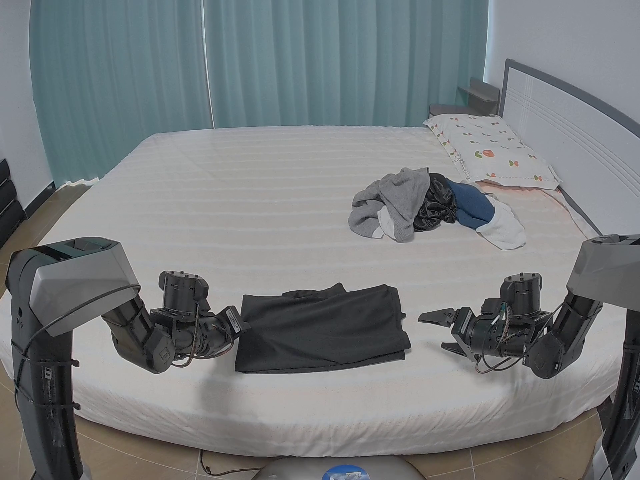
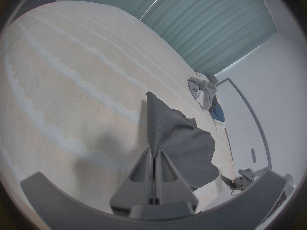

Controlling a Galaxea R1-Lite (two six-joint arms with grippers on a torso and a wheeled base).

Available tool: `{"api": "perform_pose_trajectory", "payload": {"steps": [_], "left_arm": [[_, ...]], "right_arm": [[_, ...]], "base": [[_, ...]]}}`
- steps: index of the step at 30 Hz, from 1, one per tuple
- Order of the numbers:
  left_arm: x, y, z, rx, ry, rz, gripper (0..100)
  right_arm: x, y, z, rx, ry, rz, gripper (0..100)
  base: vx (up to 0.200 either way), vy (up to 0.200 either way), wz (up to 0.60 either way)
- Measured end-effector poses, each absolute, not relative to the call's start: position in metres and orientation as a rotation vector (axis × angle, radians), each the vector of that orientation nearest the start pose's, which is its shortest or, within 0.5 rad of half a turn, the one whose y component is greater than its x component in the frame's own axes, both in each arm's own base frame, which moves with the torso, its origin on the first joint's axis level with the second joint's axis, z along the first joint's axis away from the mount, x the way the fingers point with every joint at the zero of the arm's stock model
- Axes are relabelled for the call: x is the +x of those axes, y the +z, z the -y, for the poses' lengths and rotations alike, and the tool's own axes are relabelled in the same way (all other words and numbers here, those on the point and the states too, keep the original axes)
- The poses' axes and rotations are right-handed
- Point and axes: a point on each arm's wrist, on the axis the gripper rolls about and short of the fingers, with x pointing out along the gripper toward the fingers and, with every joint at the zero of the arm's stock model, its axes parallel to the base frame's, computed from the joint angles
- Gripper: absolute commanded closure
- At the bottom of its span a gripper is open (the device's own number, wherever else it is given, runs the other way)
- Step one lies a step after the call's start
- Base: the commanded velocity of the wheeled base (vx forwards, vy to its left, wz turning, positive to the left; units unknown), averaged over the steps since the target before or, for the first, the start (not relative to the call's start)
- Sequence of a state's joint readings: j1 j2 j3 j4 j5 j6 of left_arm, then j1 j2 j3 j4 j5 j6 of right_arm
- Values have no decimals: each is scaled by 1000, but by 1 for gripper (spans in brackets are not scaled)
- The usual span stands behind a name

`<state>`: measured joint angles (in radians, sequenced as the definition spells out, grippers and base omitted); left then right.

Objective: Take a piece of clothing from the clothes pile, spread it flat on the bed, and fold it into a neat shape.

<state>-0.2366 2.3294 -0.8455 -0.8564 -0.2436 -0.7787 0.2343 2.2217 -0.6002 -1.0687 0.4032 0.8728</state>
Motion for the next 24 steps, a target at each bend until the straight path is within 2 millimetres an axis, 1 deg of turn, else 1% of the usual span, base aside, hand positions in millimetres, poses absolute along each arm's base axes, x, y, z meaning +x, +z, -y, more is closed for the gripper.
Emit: {"api": "perform_pose_trajectory", "payload": {"steps": [8, 15, 24], "left_arm": [[373, -11, 93, -754, -184, -771, 100], [375, -12, 86, -778, -158, -771, 100], [374, -11, 81, -782, -150, -764, 100]], "right_arm": [[323, 7, -86, 867, 337, -798, 0], [323, 7, -86, 867, 338, -798, 0], [324, 4, -87, 867, 335, -804, 0]], "base": [[0, 0, 0], [0, 200, 0], [0, 200, 0]]}}
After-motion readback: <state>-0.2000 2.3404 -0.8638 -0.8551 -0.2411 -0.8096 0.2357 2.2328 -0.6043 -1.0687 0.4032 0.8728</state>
